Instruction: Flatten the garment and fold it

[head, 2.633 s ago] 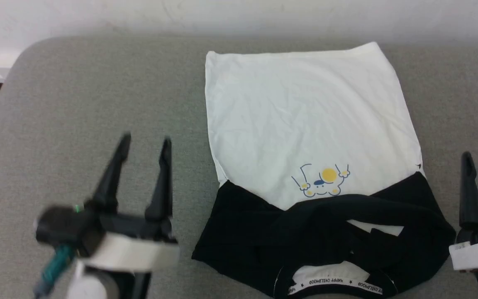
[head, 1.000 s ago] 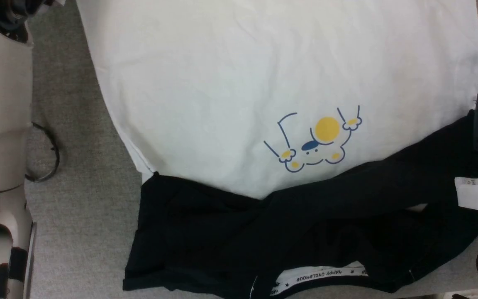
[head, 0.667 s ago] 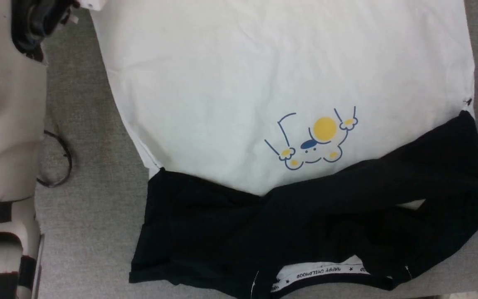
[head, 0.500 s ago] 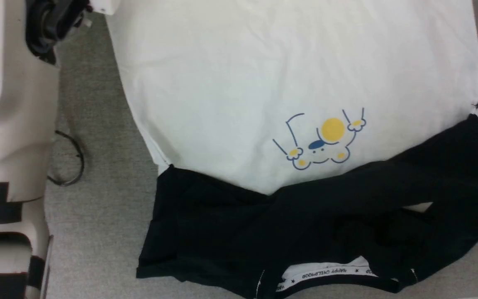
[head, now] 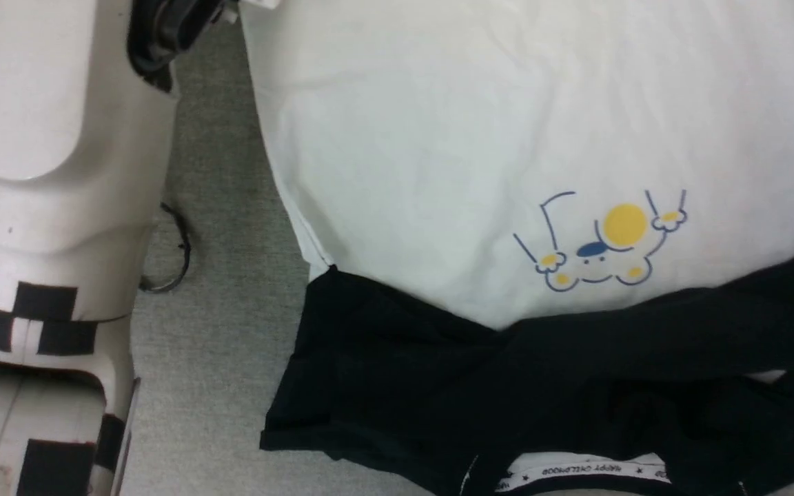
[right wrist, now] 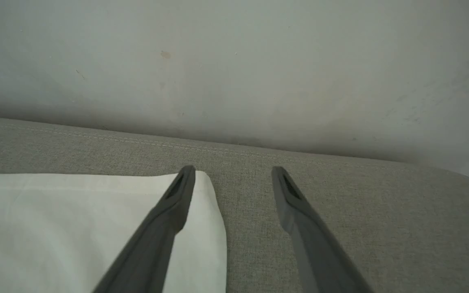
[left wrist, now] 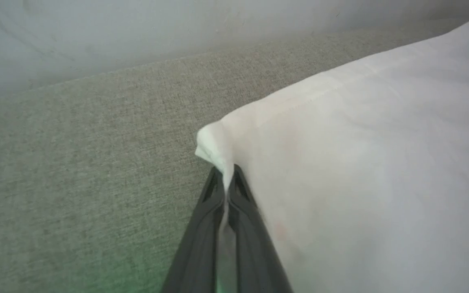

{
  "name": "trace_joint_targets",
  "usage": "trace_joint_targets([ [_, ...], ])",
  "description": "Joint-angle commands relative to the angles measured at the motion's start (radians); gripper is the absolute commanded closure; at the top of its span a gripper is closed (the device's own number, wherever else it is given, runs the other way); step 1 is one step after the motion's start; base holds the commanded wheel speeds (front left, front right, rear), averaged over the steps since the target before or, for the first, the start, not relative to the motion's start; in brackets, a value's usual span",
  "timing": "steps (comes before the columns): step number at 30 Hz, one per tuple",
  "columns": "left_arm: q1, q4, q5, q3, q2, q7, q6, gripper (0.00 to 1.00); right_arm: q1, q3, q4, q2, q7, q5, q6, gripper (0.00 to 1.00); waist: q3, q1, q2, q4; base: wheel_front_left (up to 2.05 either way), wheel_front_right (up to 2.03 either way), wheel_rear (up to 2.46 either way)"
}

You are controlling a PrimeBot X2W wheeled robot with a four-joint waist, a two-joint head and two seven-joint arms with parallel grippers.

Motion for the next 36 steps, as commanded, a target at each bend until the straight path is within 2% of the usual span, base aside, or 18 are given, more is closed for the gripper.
trace_joint_targets([
  [1,-0.010,0.009,-0.005,-0.012,-0.016,-0.006,-0.008,1.00,-0.028,-0.004,0.028,0.012,0.015,-0.039,-0.001,0.00,0.027,-0.0001,0.0000,0.032,0.00,0.00,0.00],
  [9,-0.033,0.015,-0.016,-0.029,-0.043,-0.032,-0.016,1.00,-0.034,-0.031,0.096,0.023,0.025,-0.128,-0.001,0.00,0.071,-0.0001,0.0000,0.078,0.00,0.00,0.00],
  [16,-0.043,0.026,-0.024,-0.036,-0.054,-0.050,-0.021,1.00,-0.017,-0.071,0.116,0.039,0.049,-0.156,-0.001,0.00,0.088,-0.0001,0.0000,0.097,0.00,0.00,0.00],
  [17,-0.044,0.029,-0.025,-0.037,-0.055,-0.052,-0.022,1.00,-0.015,-0.079,0.117,0.045,0.059,-0.159,-0.001,0.67,0.089,-0.0001,0.0000,0.099,0.00,0.00,0.00],
  [18,-0.045,0.031,-0.027,-0.038,-0.055,-0.054,-0.022,1.00,-0.013,-0.086,0.116,0.053,0.068,-0.159,-0.001,1.00,0.089,-0.0001,0.0000,0.100,0.00,0.00,0.00],
  [27,-0.056,0.032,-0.040,-0.024,-0.043,-0.113,-0.029,1.00,-0.003,-0.100,0.056,0.059,0.013,-0.154,-0.001,1.00,0.080,-0.0001,0.0000,0.103,0.00,0.00,0.00],
  [36,-0.034,0.000,-0.035,0.013,-0.018,-0.311,-0.035,1.00,0.061,-0.064,-0.001,0.009,-0.117,-0.029,-0.001,1.00,0.009,-0.0001,0.0000,0.093,0.00,0.00,0.00],
])
